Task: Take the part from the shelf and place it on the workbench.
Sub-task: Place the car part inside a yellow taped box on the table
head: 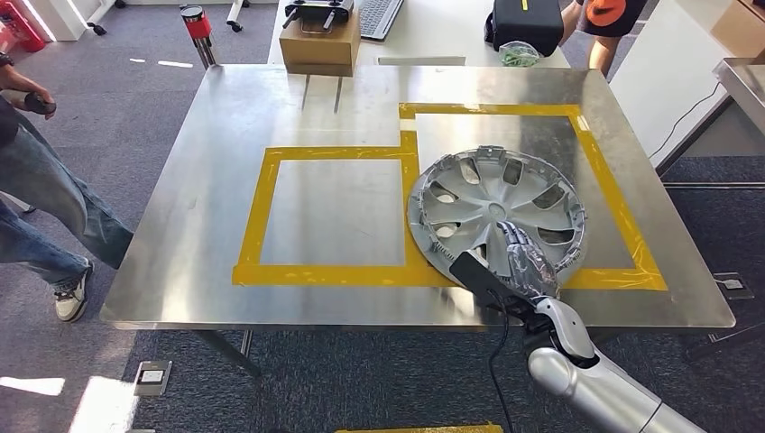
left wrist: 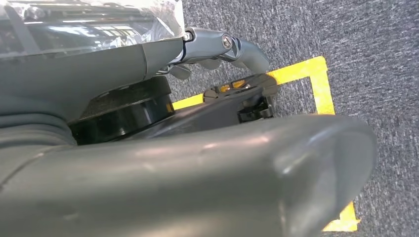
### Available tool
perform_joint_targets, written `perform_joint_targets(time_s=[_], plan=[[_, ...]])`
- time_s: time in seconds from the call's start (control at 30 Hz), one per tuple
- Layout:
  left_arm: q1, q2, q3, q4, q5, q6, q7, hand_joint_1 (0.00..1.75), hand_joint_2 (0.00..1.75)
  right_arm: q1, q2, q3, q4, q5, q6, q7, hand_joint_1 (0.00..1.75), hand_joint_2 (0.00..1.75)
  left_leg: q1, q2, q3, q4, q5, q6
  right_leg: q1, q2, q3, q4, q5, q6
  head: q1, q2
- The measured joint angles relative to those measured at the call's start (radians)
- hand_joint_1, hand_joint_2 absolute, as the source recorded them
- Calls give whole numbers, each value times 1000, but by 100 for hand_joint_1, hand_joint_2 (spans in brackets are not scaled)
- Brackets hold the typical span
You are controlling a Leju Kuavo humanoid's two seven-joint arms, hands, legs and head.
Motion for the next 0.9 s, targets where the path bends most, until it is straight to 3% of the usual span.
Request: perform_joint_targets(time_s=[0.17,0.3,0.43,0.9], plan=[[0,0,0,0,6,-7,0,0,0,1,-1,-13,-11,-32,-11,-36,0,0,0,0,1,0,0,0,0,0,0,0,0,0,0,0],[1,0,1,0,11,-10,-8,0,0,1,-7,-29,-46,-99,-24,-92,0,175,0,0,1,0,0,0,0,0,1,0,0,0,0,0],[4,1,8,0,23,-10,-19,0,0,-6,-29,-57,-122,-143,-40,-121,0,175,0,0,1,0,0,0,0,1,1,0,0,0,0,0],[11,10,34,1,54,12,-37,0,0,-115,-166,-202,-518,-264,-115,-48,0,175,0,0,2,0,0,0,0,1,2,0,1,0,0,0]])
